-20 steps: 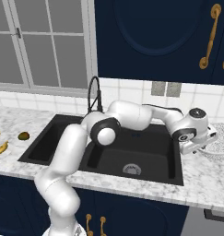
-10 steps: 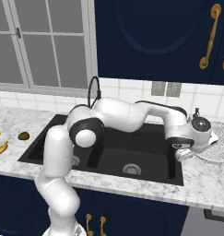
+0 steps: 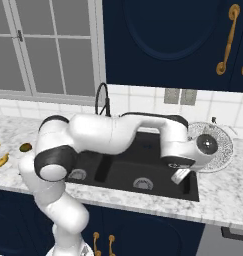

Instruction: Put the colander in the sink, put the banana, mango, banana in the colander, and turn on the sink faucet and pour water over the colander.

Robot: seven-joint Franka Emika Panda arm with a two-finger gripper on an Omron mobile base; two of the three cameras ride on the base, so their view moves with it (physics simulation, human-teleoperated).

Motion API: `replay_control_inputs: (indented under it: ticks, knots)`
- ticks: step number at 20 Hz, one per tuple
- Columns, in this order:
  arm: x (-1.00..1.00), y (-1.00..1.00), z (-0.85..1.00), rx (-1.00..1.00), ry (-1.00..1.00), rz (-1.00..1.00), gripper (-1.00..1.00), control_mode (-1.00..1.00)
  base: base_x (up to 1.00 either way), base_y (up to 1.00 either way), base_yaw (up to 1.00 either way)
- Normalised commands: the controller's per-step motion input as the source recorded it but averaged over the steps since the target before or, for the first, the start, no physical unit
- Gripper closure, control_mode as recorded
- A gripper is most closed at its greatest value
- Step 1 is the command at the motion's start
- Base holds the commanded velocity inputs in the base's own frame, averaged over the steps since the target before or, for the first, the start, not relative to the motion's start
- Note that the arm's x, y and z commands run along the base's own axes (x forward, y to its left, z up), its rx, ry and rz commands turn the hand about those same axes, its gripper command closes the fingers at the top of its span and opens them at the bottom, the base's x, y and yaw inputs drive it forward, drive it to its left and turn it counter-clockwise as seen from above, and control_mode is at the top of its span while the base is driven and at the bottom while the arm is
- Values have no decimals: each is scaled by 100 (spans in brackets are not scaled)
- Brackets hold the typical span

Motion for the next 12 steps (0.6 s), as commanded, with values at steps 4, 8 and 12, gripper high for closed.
replay_control_inputs:
  ticks: [4,8,12]
  knots:
    - [-22,89,46,0,12,31,100,-100,0,0,0]
    - [-72,92,2,-1,-28,20,100,-100,0,0,0]
    - [-32,94,14,0,-28,21,100,-100,0,0,0]
